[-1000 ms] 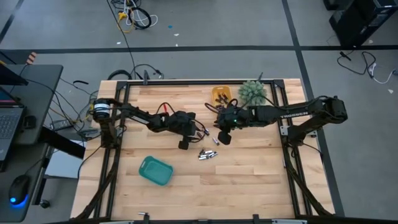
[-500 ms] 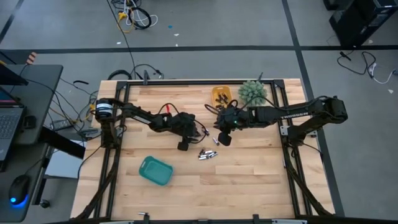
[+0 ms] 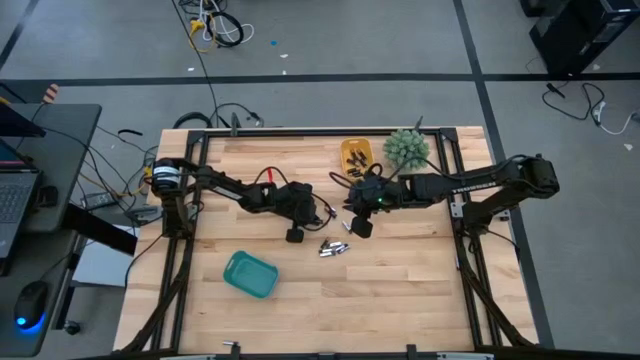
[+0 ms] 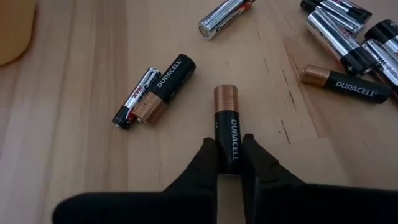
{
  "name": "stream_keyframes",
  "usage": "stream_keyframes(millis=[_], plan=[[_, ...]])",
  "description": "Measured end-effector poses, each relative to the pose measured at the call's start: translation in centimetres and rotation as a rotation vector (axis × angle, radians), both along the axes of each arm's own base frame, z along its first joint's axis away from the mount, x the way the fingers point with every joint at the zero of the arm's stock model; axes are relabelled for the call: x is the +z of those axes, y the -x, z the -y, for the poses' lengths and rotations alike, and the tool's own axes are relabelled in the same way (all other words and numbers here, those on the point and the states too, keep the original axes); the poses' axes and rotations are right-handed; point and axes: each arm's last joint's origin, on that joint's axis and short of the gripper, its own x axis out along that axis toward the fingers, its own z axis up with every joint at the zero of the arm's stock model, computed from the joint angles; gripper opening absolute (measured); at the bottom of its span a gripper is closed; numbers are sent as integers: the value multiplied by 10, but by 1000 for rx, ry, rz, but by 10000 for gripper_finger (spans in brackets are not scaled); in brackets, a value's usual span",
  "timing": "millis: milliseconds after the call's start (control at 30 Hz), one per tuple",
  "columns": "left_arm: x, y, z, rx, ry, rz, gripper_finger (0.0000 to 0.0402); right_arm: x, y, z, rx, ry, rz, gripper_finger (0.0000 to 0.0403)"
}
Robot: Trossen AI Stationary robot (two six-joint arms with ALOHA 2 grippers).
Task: Sort batteries
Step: Put the black battery into the yellow bin
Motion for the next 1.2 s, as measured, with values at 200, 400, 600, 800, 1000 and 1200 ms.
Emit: stream_keyframes(millis=[200, 400, 600, 800, 1000, 1200], plan=[[4, -1, 6, 8, -10, 20, 19, -17, 5, -11, 28, 28, 17, 62], [12, -2, 12, -8, -13, 63, 18, -40, 14, -23, 51, 118, 85, 62], [32, -5, 13, -14, -22, 181, 17, -57, 23, -28, 46, 138, 188, 62], [47, -11, 13, -31, -26, 323, 17, -58, 25, -28, 65, 185, 278, 68], [58, -16, 15, -58, -12, 447, 17, -48, 23, -35, 84, 298, 368, 85], [69, -12, 24, -158, 49, 653, 17, -23, 22, -61, 156, 453, 600, 99]])
